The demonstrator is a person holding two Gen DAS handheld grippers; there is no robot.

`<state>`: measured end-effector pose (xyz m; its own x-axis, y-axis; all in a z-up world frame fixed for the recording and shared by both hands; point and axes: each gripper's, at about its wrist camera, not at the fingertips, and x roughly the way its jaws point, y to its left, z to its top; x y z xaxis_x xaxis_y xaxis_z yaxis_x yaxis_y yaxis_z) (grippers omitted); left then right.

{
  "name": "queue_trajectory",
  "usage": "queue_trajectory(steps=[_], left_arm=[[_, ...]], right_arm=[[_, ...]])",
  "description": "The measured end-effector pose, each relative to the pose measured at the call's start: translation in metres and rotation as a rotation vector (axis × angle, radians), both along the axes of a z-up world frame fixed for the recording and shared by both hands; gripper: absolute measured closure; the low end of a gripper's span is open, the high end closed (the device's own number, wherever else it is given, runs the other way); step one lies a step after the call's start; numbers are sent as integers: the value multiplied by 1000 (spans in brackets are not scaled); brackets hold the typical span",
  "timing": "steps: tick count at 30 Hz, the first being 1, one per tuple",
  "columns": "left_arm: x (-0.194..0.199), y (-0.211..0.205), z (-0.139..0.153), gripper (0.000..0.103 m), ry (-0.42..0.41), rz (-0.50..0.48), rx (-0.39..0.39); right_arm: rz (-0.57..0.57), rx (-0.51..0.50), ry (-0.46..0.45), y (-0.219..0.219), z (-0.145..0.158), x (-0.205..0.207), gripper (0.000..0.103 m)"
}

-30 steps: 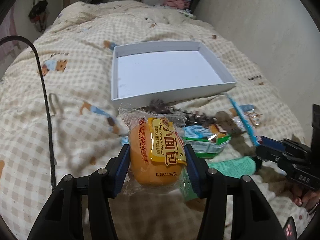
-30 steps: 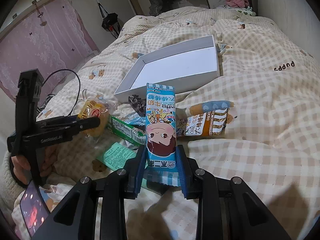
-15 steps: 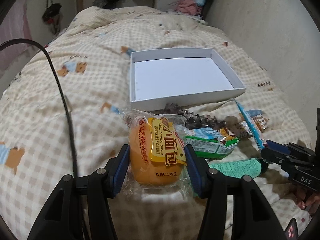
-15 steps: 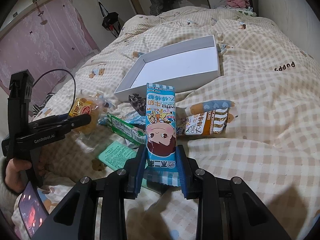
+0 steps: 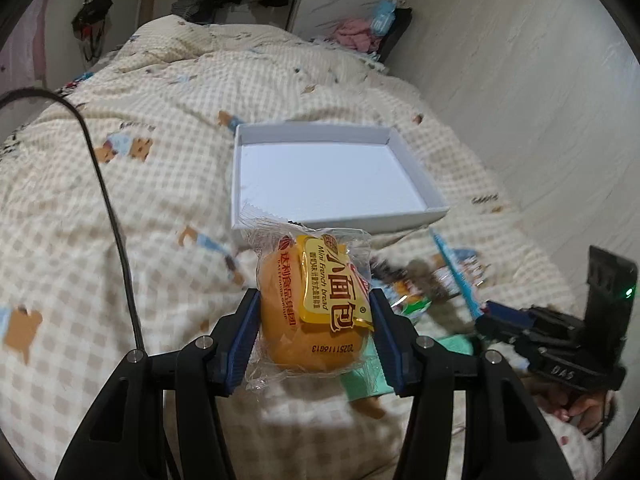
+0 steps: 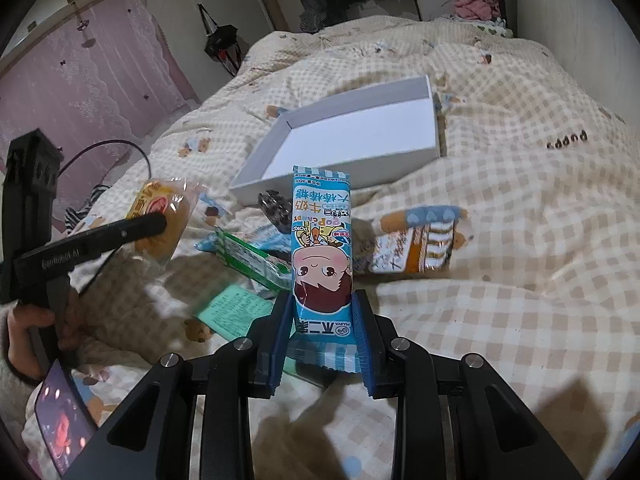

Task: Organize objects
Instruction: 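Lift the bread bun with the left gripper while the right gripper carries the candy box to the tray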

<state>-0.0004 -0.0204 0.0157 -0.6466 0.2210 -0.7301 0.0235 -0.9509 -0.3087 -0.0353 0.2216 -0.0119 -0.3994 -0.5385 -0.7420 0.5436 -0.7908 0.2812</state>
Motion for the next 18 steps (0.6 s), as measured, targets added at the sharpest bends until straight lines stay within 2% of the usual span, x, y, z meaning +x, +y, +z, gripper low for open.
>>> queue_trajectory(steps=[5, 8, 10, 11, 12, 14, 15, 18], left_arm=[[-25, -7, 40, 46, 65, -60, -42], [-44, -10, 61, 45, 133, -85, -26], [-56, -16, 78, 45, 288, -128, 32], [-59, -16, 81, 45, 331, -132, 38], [-64, -17, 85, 45, 400, -132, 40], [-77, -18, 85, 45, 472, -118, 44], [-86, -18, 82, 45, 474, -107, 48], [-115, -21, 60, 45, 404, -77, 48]], right_arm=[[50, -62, 74, 0, 39, -15, 72], [29, -86, 180, -5, 61, -35, 72], [-3, -143, 293, -6, 70, -50, 72], [-17, -195, 335, -6, 72, -58, 72], [-28, -231, 356, -6, 72, -65, 72], [-86, -292, 375, -9, 67, -86, 72], [-113, -298, 370, -10, 63, -94, 72], [-194, -287, 349, -17, 41, -121, 72]])
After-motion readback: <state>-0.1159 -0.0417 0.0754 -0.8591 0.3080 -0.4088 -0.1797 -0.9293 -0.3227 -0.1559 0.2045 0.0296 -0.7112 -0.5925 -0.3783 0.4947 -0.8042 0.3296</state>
